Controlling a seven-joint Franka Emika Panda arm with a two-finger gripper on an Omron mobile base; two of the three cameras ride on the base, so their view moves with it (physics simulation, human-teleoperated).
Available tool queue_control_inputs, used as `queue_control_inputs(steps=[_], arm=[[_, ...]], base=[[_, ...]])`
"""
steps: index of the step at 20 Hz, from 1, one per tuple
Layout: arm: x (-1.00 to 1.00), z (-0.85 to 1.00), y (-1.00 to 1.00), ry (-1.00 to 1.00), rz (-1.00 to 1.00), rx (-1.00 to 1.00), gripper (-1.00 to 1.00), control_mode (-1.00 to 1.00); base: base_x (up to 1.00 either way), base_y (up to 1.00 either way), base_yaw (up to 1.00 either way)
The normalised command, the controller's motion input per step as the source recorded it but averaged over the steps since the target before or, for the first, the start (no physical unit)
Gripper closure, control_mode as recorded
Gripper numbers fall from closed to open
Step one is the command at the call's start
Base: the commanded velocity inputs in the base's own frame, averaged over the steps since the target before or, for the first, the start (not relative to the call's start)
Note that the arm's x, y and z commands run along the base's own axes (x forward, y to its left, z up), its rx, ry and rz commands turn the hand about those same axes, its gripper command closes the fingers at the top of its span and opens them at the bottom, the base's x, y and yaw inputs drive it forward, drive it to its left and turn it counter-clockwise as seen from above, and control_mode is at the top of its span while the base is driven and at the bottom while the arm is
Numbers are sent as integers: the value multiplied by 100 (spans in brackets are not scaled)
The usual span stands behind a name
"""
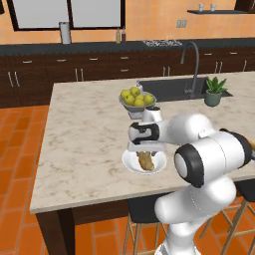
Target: Place one bun and one sausage from the bowl on each plate.
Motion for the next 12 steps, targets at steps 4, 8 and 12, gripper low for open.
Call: queue_control_inputs(steps=[4, 8, 12], arm=[[-96, 81, -37, -6, 0, 0, -100, -100], [-100, 84, -13, -6, 0, 0, -100, -100], [-100, 92, -40, 0, 0, 0, -100, -100]], base=[[0, 0, 0], [0, 0, 0], [0, 0, 0]])
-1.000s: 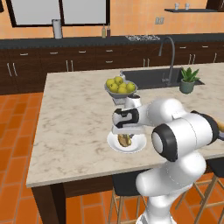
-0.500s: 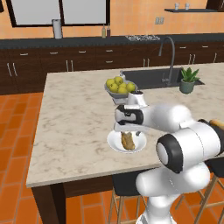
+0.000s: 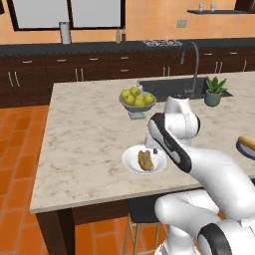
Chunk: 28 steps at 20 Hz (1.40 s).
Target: Place one bun and one sausage from the bowl on each plate.
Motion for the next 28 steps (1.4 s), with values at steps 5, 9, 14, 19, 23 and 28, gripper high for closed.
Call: queue_control_inputs(steps=[5, 9, 14, 19, 23, 28], arm=[[-100, 93, -53, 0, 3, 0, -100, -100], [-100, 79, -31, 0, 3, 0, -100, -100], [-56, 83, 18, 0, 2, -1, -100, -100], [-51, 45, 27, 0, 0, -6, -100, -100], [-65, 29, -14, -1, 0, -1, -100, -100], [-13, 7, -5, -1, 0, 0, -100, 100]], base=[[0, 0, 0], [0, 0, 0], [0, 0, 0], [0, 0, 0], [0, 0, 0], [-71, -39, -2]])
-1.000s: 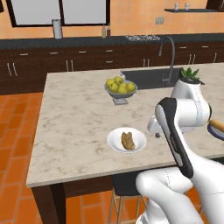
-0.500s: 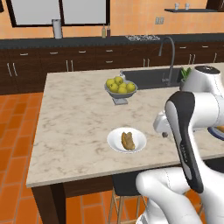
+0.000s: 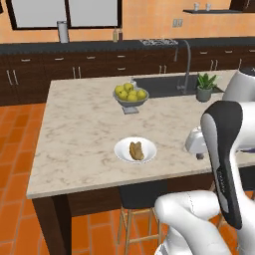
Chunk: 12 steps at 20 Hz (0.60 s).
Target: Place one bun and one sausage from the bowl on each plate.
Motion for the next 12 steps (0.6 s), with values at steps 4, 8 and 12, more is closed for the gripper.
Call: queue_control_inputs(steps=[4, 8, 12], arm=[[0, 0, 0, 0, 0, 0, -100, 100], [0, 0, 0, 0, 0, 0, -100, 100], [0, 0, 0, 0, 0, 0, -100, 100]], base=[[-84, -100, -31], [-4, -41, -79], [0, -10, -92]])
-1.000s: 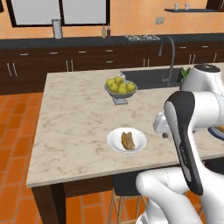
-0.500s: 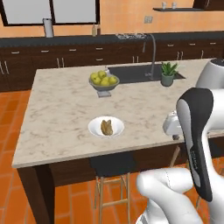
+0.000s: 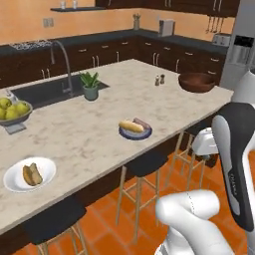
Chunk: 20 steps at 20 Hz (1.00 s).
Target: Place one bun and one sausage from the bowl on each plate.
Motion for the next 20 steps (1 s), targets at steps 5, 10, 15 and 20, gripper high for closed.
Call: queue_control_inputs(steps=[5, 10, 15, 20], arm=[[0, 0, 0, 0, 0, 0, -100, 100], [0, 0, 0, 0, 0, 0, -100, 100], [0, 0, 0, 0, 0, 0, -100, 100], [0, 0, 0, 0, 0, 0, -100, 100]], base=[[0, -24, -86], [14, -67, -72], [44, -84, -56], [100, -28, -17]])
